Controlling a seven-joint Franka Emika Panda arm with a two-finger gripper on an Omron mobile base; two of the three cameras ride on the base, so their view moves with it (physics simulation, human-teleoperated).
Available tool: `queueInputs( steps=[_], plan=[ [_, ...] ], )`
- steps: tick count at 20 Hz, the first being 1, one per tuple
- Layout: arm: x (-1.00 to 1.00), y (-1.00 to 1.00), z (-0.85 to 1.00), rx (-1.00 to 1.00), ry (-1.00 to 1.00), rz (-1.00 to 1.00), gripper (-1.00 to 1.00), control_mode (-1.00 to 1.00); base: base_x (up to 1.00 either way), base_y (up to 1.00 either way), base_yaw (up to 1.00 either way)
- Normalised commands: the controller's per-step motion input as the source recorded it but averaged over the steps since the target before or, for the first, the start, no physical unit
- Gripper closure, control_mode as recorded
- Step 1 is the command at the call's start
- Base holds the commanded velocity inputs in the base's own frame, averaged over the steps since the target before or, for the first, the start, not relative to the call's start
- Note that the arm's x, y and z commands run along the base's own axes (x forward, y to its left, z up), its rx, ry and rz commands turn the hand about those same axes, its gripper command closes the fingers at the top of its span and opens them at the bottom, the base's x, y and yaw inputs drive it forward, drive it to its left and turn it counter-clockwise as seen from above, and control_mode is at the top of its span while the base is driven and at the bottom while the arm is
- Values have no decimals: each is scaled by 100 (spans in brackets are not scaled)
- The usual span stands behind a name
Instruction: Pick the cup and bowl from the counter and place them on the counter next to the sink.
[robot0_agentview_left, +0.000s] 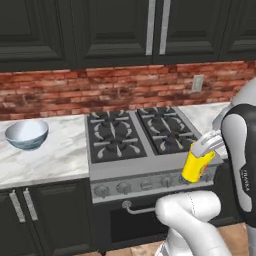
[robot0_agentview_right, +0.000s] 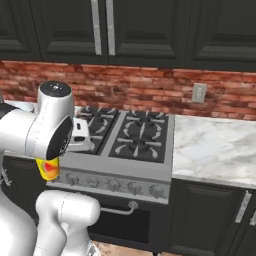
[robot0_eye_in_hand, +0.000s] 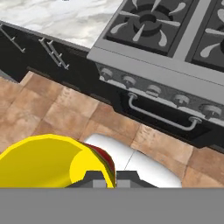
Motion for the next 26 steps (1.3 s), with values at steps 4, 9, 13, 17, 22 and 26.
queueInputs(
  steps=[4,9,13,17,22,26],
  plan=[
    [0,0,0,0,0,0,100,100,-11,3,0],
    [0,0,0,0,0,0,100,100,-15,27,26],
    [0,0,0,0,0,0,100,100,-2,37,65],
    [0,0,0,0,0,0,100,100,3,19,90],
    [0,0,0,0,0,0,100,100,0,0,89],
    [0,0,0,0,0,0,100,100,0,0,87]
  ],
)
